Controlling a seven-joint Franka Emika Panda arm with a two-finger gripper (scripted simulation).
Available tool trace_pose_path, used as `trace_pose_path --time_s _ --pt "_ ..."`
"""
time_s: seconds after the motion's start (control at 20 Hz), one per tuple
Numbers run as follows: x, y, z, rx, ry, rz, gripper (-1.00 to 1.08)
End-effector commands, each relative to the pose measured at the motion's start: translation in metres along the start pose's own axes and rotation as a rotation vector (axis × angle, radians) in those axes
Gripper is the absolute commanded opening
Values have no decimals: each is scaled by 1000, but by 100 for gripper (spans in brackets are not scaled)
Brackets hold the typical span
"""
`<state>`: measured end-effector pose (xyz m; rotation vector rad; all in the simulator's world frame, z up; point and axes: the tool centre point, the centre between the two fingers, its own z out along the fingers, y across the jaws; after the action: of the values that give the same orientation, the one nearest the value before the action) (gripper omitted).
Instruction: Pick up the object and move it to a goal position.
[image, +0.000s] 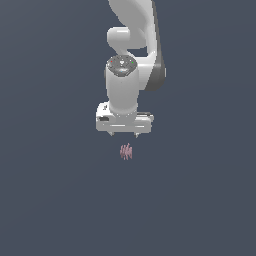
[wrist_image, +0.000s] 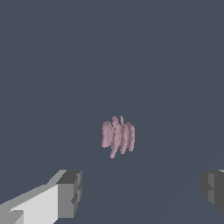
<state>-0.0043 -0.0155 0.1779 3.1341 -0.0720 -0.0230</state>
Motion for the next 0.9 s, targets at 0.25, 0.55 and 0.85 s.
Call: trace_pose_path --time_s 0.25,0.55,0.85 --pt "0 9 -2 -14 5 -2 100" --pt "-1 23 -6 -36 13 3 100" --pt "-1 21 -3 -34 12 -16 100"
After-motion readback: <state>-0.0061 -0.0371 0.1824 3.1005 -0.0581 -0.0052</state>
